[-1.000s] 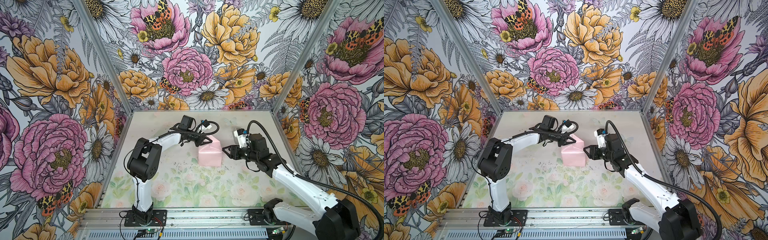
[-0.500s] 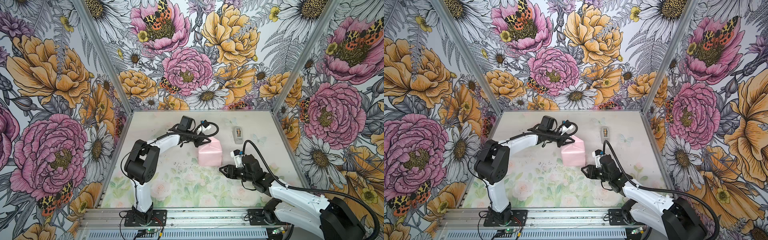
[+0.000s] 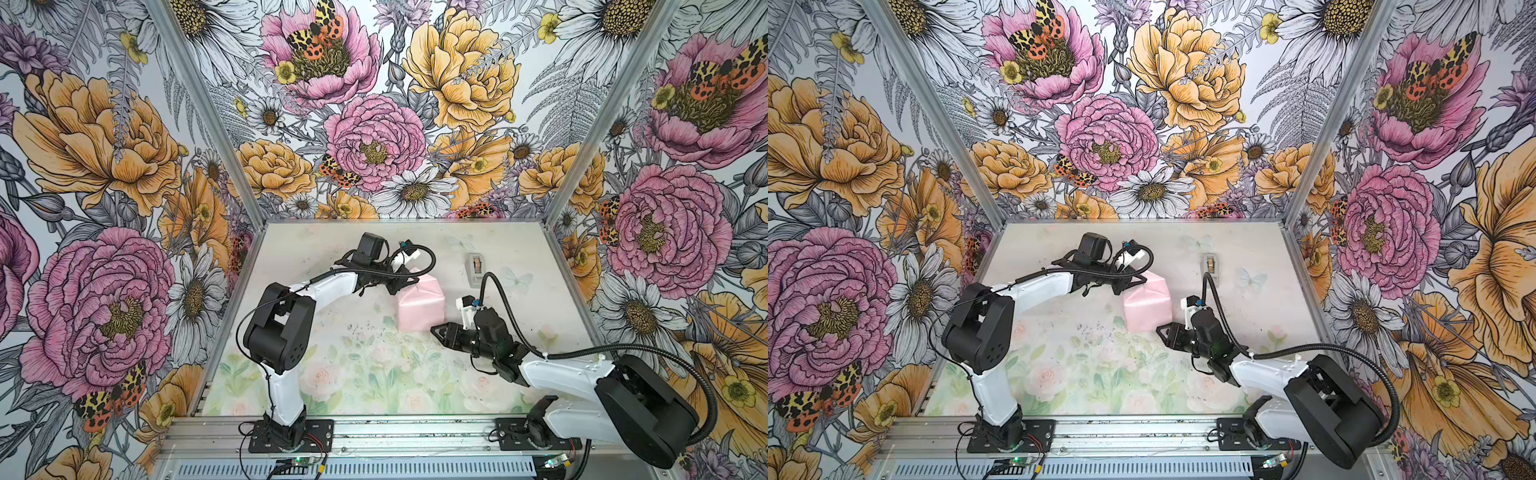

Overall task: Wrap the gift box in paper
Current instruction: 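Pull the right gripper back toward the robot while the left gripper holds the paper top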

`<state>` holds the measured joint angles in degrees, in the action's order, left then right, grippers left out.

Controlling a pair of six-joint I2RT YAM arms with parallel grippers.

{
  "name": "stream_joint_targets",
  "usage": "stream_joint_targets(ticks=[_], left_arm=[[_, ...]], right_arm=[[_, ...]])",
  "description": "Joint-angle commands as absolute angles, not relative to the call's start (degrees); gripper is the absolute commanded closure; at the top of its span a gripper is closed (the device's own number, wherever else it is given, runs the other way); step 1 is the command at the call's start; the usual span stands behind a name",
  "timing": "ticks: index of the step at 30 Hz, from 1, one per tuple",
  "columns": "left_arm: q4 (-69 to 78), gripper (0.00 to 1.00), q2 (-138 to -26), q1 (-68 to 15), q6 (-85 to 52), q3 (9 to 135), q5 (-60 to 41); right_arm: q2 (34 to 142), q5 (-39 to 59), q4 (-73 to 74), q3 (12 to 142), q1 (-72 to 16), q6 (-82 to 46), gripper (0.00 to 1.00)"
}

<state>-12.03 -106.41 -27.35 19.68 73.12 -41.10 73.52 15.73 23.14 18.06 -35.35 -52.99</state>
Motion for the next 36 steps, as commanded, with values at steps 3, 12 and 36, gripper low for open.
stream_joint_targets(ticks=[3,12,36], left_arm=[[-13.59,0.97,-104.90,-27.33,19.94,70.34,-38.32],[-11.69,1.00,-104.90,-27.33,18.35,69.06,-39.27],[-5.36,1.00,-97.02,-29.50,11.51,62.75,-26.37]], right_arm=[[76.56,13.55,26.98,20.03,-35.68,-53.15,0.56],[80.01,12.63,26.90,22.19,-35.26,-53.28,0.57],[61.28,3.52,-2.33,34.99,-34.60,-36.26,0.46]])
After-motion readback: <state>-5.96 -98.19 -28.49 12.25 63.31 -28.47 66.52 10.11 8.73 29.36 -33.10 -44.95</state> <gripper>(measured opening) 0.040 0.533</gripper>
